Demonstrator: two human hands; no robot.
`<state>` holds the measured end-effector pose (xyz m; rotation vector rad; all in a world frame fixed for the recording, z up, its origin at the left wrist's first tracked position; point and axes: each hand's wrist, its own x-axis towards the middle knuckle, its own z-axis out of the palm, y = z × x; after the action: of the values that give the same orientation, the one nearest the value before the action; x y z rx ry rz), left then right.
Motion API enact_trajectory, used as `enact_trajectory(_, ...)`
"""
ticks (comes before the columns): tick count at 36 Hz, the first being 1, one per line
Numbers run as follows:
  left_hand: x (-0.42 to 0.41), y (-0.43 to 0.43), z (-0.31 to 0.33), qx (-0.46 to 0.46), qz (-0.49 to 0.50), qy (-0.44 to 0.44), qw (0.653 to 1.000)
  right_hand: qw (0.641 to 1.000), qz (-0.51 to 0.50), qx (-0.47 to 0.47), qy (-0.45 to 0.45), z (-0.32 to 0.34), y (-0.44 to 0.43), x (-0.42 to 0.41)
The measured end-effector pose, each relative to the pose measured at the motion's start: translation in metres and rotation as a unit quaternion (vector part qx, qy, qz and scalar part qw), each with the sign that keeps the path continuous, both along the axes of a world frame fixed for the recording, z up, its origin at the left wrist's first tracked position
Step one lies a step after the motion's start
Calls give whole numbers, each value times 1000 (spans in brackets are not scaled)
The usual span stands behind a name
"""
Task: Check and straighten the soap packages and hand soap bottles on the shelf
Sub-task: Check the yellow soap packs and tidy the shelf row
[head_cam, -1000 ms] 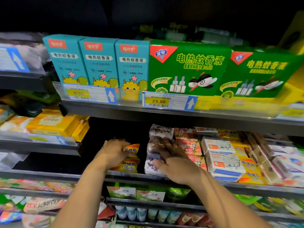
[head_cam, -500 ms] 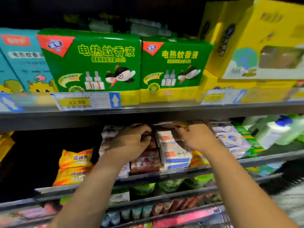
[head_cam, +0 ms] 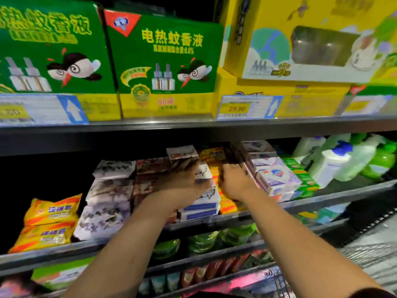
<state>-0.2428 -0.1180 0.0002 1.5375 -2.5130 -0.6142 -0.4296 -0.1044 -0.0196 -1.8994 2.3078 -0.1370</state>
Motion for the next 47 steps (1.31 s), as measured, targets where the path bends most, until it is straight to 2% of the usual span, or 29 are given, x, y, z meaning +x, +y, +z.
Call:
enact_trajectory(5, -1, 2, 0, -12, 0, -3, 1000, 999, -9, -10, 45, -10, -4, -1)
enact_trajectory(10, 2, 5, 3, -20, -6, -2, 1000, 999, -2, -25, 39, -7, -12, -3)
enact_trajectory(15, 2, 5, 2, -24, -6, -8, 1000, 998, 8, 3, 58, -1, -16, -2)
enact_trajectory(22, 3, 5, 3, -26, -13, -5, 1000, 1000, 8, 16, 22, 2, -20, -3)
enact_trajectory(35, 3, 1, -1, -17, -10, 2, 1000, 998, -65, 10, 13, 32, 6, 6)
enact_trajectory(42, 3, 2, 1, -11, -10, 9, 1000, 994, -77, -66, -47, 42, 49, -1)
enact_trajectory(47, 6, 6, 6, 25, -16, 68, 997, 977, -96, -172, -76, 37, 81, -11)
